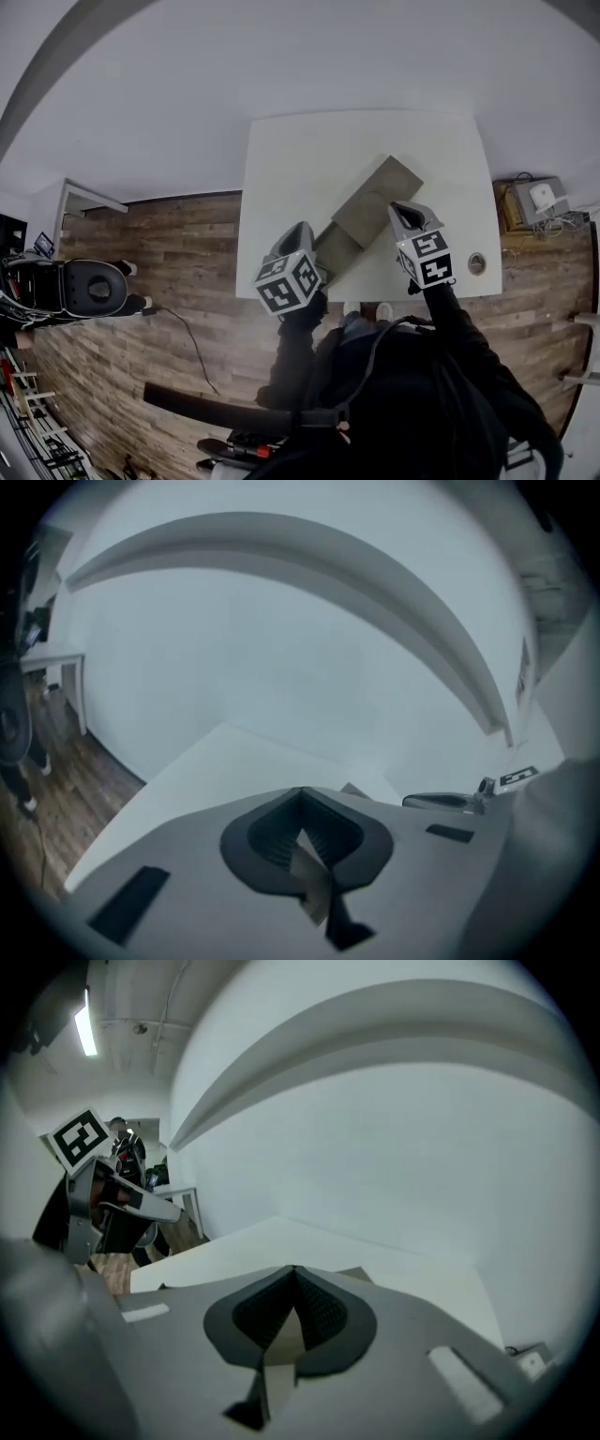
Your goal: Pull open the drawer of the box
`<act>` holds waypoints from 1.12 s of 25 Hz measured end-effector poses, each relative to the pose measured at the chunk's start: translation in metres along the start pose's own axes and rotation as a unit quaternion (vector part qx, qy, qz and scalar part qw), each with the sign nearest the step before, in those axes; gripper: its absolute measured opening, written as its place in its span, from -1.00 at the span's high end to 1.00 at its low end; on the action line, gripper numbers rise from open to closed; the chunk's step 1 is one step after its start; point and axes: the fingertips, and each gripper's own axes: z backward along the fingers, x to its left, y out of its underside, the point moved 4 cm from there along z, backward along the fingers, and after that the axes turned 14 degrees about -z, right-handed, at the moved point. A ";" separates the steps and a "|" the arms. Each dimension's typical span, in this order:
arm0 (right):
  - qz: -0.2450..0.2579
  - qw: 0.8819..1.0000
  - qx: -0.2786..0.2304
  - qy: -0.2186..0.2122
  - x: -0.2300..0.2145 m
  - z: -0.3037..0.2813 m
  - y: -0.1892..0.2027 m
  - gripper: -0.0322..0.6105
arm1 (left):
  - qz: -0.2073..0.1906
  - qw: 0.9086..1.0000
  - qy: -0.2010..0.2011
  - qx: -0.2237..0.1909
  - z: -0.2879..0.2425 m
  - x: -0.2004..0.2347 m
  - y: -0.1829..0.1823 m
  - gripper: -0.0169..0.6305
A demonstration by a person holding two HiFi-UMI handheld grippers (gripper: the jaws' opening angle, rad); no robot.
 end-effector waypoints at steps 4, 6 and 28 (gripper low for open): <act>-0.027 0.996 -0.083 0.018 -0.009 0.049 -0.044 0.92 | -0.102 0.992 0.038 -0.067 -0.003 -0.062 -0.058 0.95; -0.036 0.991 -0.126 0.030 -0.014 0.076 -0.062 0.92 | -0.131 0.985 0.064 -0.091 0.000 -0.092 -0.075 0.94; -0.041 0.966 -0.239 0.092 -0.035 0.151 -0.111 0.92 | -0.228 0.955 0.142 -0.128 0.010 -0.180 -0.104 0.95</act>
